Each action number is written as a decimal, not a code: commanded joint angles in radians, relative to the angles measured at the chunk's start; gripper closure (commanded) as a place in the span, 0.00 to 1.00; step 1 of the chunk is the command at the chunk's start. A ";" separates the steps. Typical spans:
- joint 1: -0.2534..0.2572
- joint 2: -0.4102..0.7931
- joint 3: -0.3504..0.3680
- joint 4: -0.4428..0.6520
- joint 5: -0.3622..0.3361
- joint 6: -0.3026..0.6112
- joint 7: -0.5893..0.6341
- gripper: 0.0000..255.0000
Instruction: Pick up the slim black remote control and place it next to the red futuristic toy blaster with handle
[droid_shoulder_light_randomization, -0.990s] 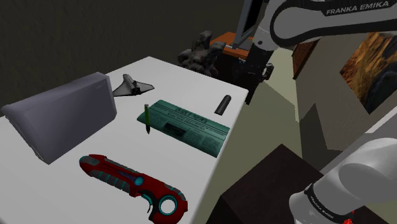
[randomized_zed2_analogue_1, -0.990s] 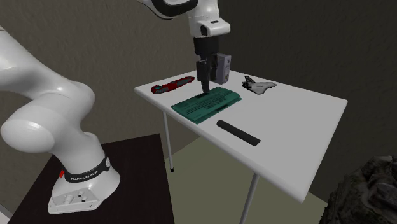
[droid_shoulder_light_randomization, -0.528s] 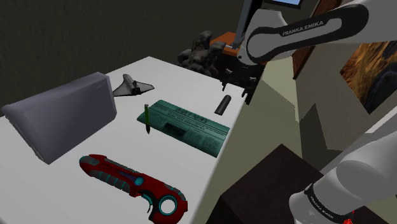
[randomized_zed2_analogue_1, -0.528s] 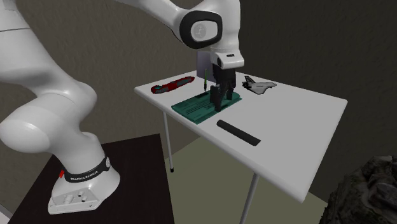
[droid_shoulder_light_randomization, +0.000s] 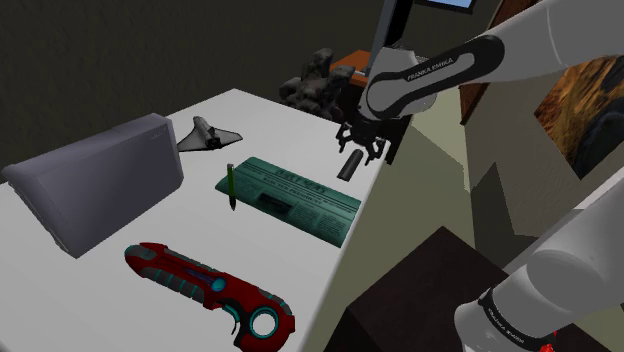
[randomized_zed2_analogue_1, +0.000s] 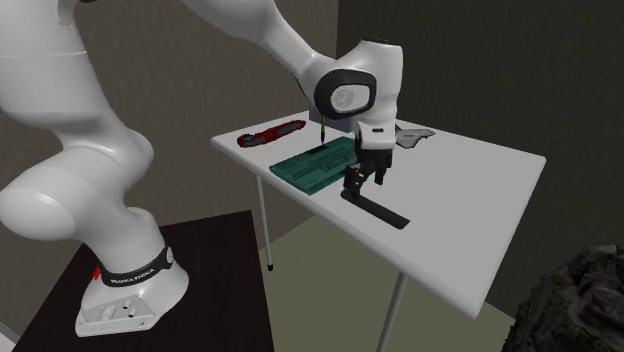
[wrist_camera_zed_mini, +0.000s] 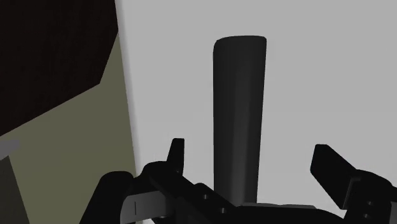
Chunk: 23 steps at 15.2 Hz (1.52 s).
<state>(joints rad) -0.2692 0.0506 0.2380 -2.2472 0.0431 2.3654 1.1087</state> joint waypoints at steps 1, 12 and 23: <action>0.000 0.023 -0.001 -0.006 -0.005 0.029 0.010 0.00; 0.003 0.070 -0.002 -0.018 -0.019 0.087 0.020 0.00; 0.004 0.070 -0.002 -0.018 -0.019 0.087 0.020 1.00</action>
<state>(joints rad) -0.2661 0.1190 0.2345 -2.2630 0.0216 2.4506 1.1311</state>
